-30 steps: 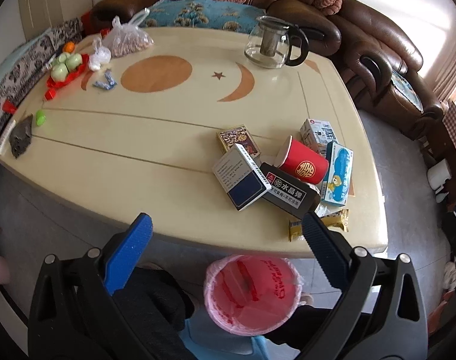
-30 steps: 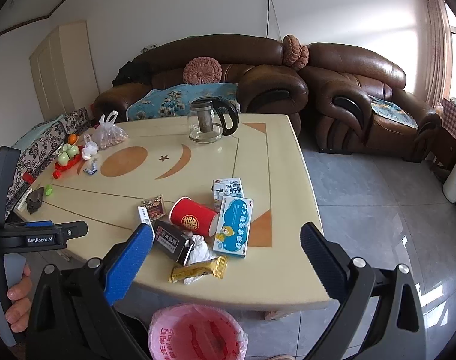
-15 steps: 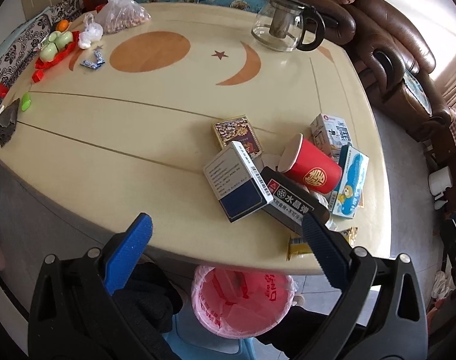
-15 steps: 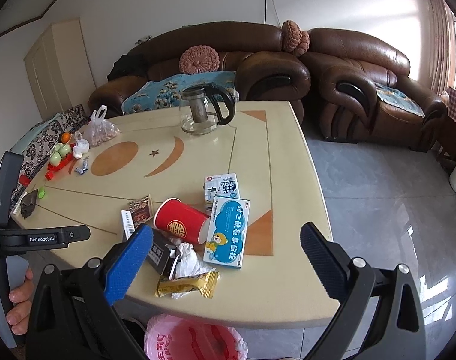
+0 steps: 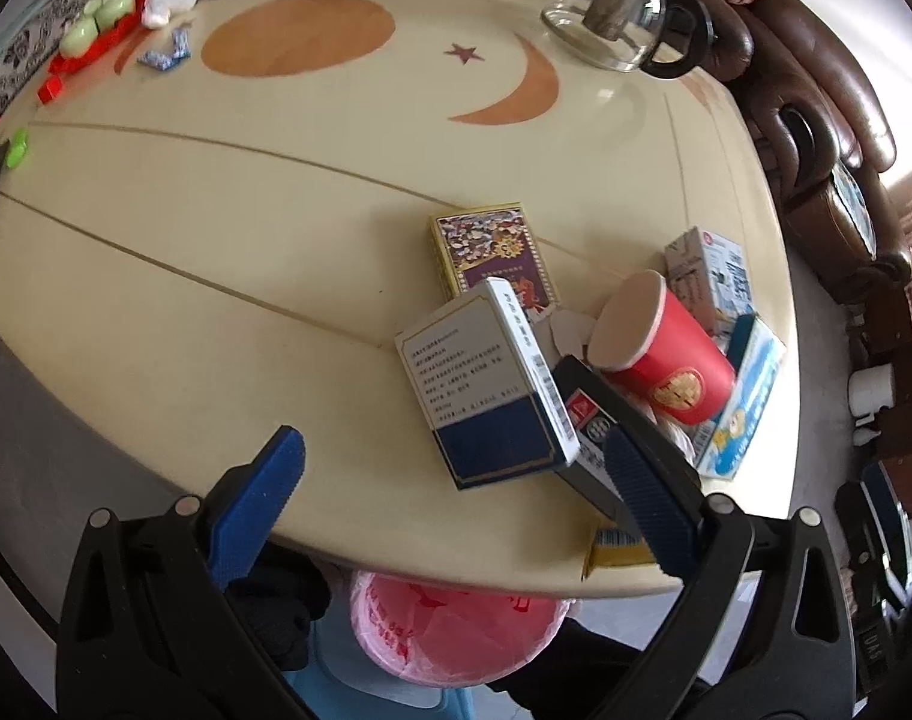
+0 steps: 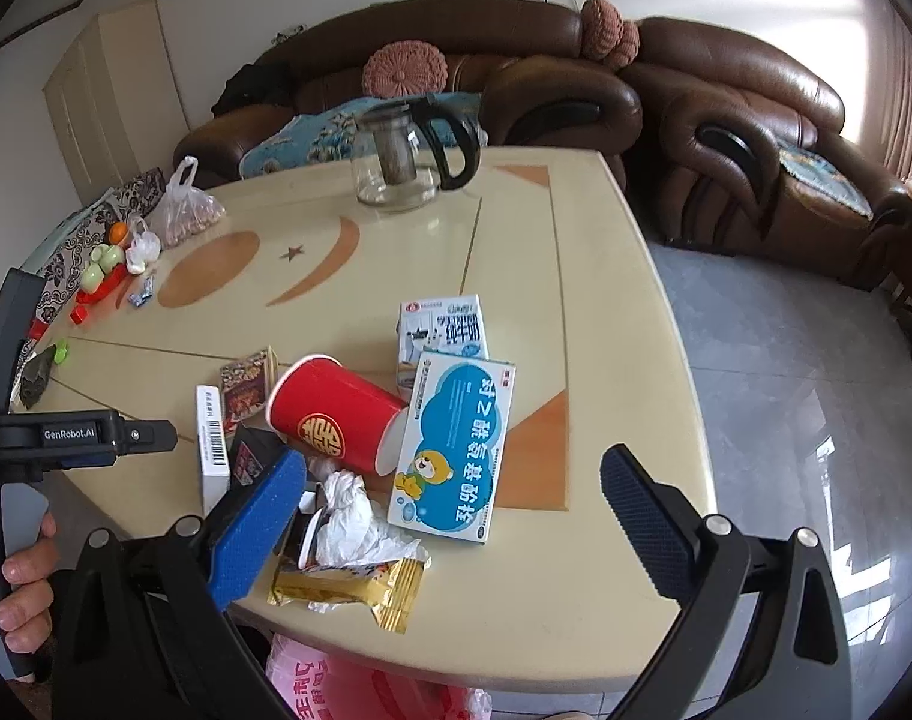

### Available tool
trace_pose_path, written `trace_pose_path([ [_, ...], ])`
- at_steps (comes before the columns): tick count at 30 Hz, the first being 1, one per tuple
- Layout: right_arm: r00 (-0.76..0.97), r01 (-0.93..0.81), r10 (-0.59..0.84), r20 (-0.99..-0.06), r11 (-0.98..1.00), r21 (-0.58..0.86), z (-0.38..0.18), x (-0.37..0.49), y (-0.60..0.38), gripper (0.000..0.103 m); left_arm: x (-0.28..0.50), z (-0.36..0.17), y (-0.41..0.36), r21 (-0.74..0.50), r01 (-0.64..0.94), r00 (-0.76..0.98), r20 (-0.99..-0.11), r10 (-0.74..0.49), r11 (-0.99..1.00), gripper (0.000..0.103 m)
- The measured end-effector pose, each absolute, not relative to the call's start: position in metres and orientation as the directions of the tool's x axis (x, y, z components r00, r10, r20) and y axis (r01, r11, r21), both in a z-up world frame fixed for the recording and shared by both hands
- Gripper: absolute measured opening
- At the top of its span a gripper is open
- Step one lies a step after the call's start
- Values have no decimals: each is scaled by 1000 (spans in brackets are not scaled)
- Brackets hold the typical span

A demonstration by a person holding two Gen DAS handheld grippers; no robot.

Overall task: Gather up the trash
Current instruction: 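Move the left tool to the white blue-banded box while the right tool reaches the blue medicine box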

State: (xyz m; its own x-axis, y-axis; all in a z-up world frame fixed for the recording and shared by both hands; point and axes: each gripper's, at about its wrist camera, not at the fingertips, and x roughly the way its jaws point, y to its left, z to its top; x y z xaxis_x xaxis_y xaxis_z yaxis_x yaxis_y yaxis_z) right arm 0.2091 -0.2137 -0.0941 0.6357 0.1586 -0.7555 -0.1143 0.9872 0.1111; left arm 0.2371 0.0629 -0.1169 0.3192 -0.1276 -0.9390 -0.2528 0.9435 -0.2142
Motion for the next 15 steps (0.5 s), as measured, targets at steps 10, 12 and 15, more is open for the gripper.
trace_pose_path([
  [10, 586, -131, 177, -791, 984, 123, -127, 239, -211, 97, 257, -150, 71, -254, -305, 277, -946, -170, 918, 98],
  [12, 578, -134, 179, -796, 983, 124, -133, 244, -211, 97, 261, -155, 72, -262, -314, 273, -945, -177, 913, 98],
  [15, 567, -134, 182, -803, 983, 128, -141, 251, -210, 97, 265, -158, 71, -263, -313, 269, -946, -181, 913, 98],
])
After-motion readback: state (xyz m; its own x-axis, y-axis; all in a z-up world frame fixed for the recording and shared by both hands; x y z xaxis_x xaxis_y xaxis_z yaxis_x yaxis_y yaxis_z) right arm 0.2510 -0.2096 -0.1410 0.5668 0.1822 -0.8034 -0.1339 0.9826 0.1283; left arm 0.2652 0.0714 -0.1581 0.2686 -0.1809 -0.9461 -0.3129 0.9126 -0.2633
